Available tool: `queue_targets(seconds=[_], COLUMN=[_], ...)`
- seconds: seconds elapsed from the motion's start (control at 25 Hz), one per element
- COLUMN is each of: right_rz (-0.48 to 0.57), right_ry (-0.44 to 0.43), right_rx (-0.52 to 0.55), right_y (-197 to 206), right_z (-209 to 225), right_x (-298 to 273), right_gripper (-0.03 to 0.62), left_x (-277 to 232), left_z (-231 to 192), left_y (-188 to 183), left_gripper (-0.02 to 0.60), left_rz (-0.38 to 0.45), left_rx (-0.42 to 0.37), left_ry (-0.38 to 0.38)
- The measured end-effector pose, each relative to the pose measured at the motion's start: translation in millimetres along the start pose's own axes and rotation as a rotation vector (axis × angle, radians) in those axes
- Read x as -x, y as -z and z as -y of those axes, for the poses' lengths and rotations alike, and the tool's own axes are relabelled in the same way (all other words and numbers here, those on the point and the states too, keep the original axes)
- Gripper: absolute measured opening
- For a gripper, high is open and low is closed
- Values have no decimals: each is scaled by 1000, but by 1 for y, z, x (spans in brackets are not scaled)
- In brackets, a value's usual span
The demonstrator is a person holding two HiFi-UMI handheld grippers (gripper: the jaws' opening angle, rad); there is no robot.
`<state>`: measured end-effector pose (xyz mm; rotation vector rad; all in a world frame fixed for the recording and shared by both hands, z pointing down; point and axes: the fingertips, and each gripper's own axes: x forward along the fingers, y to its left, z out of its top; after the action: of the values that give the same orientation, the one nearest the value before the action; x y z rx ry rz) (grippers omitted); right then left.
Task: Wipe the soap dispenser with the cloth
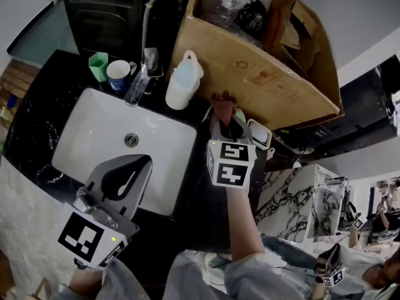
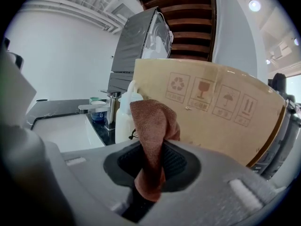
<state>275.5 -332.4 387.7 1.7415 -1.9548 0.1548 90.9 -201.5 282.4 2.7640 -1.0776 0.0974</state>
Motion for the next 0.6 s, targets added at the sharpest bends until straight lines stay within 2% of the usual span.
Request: queue_targets(seconds=[0.6], right_rz=[-96], right_ry=[-123], right_rx=[45], right_y=[25], right_z=[-44], right_x=[-29], right_gripper=[75], left_x=[7], left_z=[-4], left_y=[4], left_gripper=[3], left_rz=[-5], left_rx=[9], left_ry=[-13])
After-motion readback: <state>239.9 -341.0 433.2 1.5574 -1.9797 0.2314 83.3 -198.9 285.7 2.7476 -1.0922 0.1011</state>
